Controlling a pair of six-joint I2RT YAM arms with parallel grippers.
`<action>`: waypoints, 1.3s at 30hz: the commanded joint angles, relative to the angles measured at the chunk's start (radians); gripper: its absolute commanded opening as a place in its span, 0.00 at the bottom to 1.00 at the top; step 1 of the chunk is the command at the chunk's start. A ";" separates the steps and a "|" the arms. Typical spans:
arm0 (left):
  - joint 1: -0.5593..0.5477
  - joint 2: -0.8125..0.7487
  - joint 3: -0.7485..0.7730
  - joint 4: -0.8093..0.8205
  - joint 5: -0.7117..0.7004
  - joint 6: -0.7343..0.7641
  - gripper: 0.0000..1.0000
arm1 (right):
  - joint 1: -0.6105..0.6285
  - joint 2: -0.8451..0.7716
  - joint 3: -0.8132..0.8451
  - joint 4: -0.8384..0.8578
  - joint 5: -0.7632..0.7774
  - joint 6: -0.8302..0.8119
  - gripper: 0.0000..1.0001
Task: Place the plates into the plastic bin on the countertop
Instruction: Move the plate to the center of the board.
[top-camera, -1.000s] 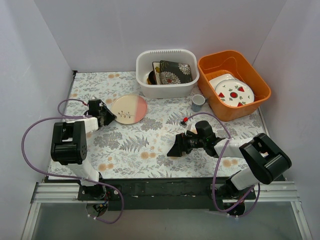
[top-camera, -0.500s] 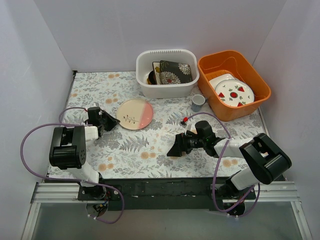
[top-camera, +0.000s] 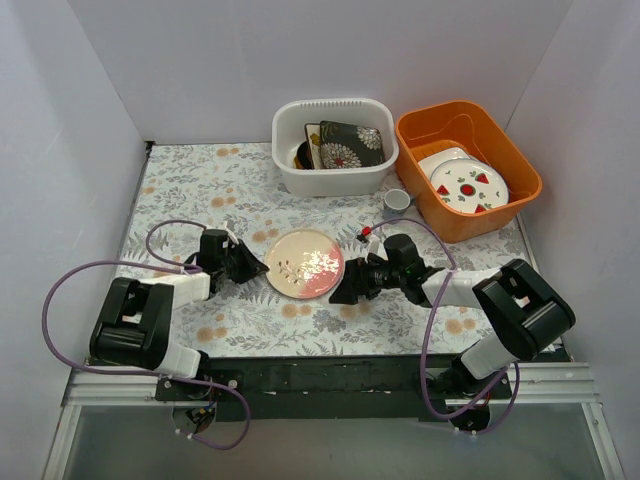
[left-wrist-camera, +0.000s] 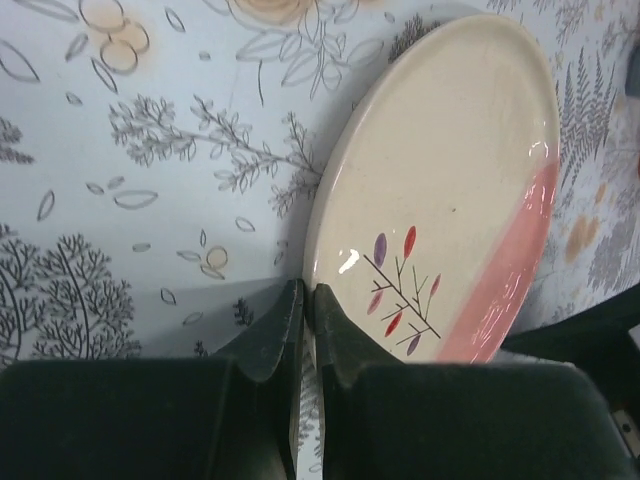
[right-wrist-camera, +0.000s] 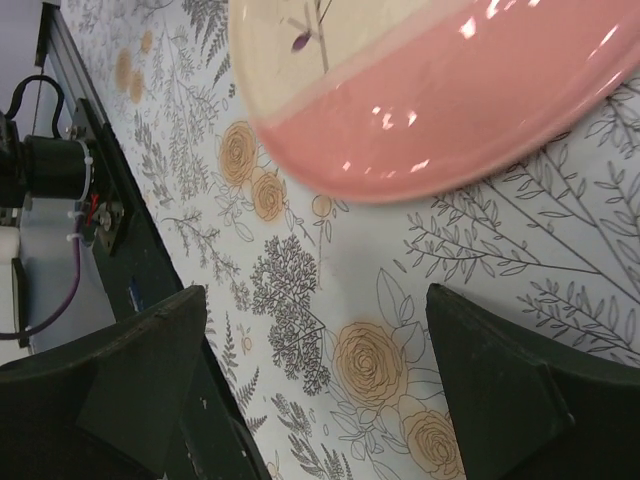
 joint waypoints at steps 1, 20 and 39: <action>-0.020 -0.079 -0.063 -0.181 -0.030 0.053 0.00 | -0.016 0.029 0.031 -0.115 0.140 -0.029 0.98; -0.046 -0.202 -0.137 -0.111 0.103 0.096 0.00 | -0.083 0.145 0.050 -0.005 0.085 0.045 0.82; -0.078 -0.217 -0.140 -0.086 0.103 0.048 0.17 | -0.083 0.230 0.021 0.066 0.013 0.080 0.06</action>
